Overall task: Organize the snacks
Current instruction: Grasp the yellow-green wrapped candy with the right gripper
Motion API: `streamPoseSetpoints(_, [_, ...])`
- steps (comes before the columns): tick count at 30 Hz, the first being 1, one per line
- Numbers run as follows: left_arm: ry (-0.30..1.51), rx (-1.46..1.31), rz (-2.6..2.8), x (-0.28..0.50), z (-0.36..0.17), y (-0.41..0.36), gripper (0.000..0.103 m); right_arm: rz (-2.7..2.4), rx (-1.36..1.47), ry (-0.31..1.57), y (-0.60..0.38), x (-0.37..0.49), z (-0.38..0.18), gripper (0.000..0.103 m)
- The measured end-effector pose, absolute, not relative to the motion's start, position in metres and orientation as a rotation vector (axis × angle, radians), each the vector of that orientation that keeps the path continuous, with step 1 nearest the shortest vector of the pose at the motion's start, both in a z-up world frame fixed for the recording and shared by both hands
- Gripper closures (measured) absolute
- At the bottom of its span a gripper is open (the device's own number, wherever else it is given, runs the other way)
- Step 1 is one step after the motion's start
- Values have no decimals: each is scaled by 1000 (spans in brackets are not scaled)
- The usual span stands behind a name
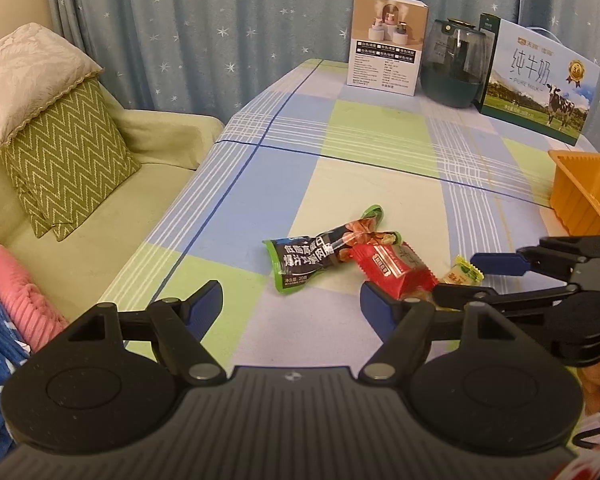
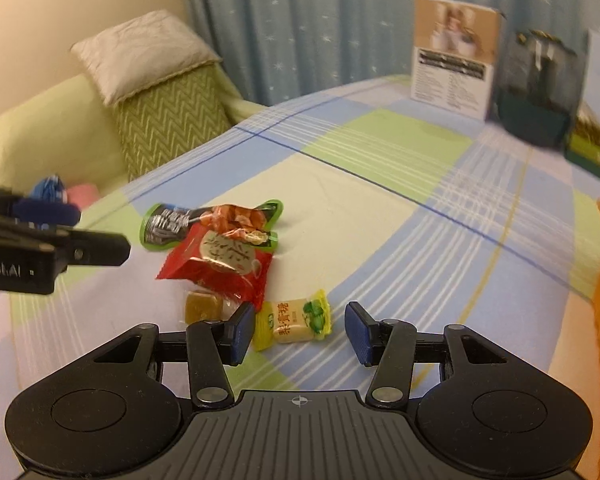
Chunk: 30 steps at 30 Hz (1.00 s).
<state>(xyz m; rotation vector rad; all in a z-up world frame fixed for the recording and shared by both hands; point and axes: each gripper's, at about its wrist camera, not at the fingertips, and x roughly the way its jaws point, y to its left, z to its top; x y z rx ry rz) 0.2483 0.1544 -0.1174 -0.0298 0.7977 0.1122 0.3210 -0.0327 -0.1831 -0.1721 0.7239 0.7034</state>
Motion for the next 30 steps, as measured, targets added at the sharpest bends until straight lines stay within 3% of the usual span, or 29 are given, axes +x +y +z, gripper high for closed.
streamPoseSetpoints(3, [804,-33,106,249,-119,154,30,702,-211,712,-30,318,-185,55])
streamPoseSetpoints(4, [805,-38,102,249,-119,154,30,697,-217,711,-30,317,-185,66])
streamPoseSetpoints(7, [806,-50,76,248,-120,151,30,682,-184,737,-37,320,-181,81])
streamPoseSetpoints(18, [844,1,-103,254,-136,115,35,614,-62,777,-71,325,-168,81])
streamPoseSetpoints(26, [838,-27,-137,268,-152,101,56,596,-25,785,-83,329,-167,81])
streamPoseSetpoints(30, [835,1,-116,272,-156,94,59,598,-26,783,-85,330,-167,81])
